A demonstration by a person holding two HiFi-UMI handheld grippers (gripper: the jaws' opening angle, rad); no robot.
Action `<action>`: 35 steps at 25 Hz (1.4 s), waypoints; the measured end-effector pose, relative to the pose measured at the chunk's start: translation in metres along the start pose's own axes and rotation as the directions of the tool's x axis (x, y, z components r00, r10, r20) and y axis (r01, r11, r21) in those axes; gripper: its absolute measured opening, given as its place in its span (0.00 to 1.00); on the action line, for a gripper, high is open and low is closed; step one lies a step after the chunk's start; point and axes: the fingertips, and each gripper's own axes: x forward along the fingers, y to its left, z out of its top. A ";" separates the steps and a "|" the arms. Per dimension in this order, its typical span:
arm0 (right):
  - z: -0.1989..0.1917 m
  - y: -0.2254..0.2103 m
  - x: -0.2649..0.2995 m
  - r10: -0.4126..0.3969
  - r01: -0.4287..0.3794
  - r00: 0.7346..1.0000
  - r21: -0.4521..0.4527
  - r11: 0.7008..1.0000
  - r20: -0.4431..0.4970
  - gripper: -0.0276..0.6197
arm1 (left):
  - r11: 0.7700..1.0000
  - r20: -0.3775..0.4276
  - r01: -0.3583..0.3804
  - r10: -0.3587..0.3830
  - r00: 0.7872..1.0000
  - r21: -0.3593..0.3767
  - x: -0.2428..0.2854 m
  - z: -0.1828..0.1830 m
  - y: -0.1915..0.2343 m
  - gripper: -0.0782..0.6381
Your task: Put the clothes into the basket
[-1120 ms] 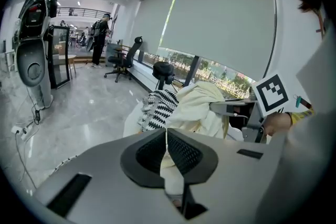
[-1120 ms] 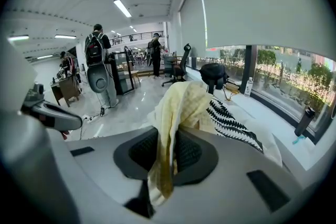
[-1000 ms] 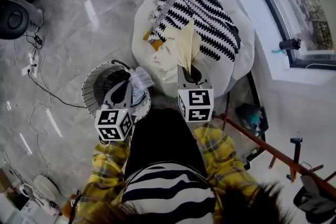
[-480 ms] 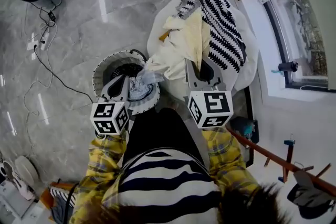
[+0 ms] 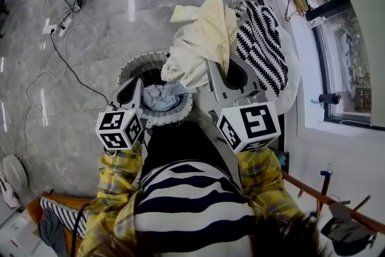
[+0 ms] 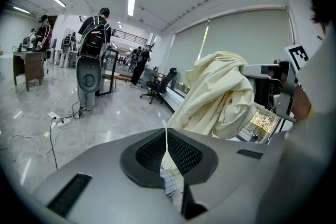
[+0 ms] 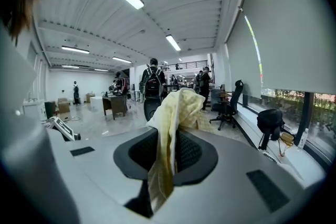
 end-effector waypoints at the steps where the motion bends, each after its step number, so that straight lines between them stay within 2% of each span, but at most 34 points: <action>1: 0.005 0.010 0.003 0.022 -0.022 1.000 -0.004 1.000 0.006 0.16 | 1.000 0.011 -0.010 0.010 1.000 -0.008 -0.006 0.002 0.006 0.14; 9: 0.015 0.078 0.024 0.188 -0.188 0.982 -0.040 0.981 0.012 0.16 | 0.992 0.058 -0.102 0.106 0.993 -0.077 -0.047 0.001 0.048 0.14; 17: -0.027 0.120 0.046 0.291 -0.290 0.954 0.020 0.957 -0.073 0.16 | 0.979 0.046 -0.164 0.170 0.984 -0.122 -0.070 -0.020 0.072 0.14; 21: -0.065 0.137 0.057 0.323 -0.323 0.935 0.027 0.946 -0.146 0.16 | 0.974 0.022 -0.179 0.184 0.983 -0.136 -0.074 -0.033 0.079 0.14; 26: -0.134 0.147 0.069 0.344 -0.346 0.901 0.043 0.937 -0.264 0.16 | 0.971 -0.015 -0.194 0.194 0.981 -0.142 -0.072 -0.052 0.083 0.14; 35: -0.253 0.162 0.088 0.349 -0.375 0.806 0.044 0.926 -0.477 0.16 | 0.968 -0.099 -0.202 0.188 0.977 -0.148 -0.062 -0.095 0.089 0.14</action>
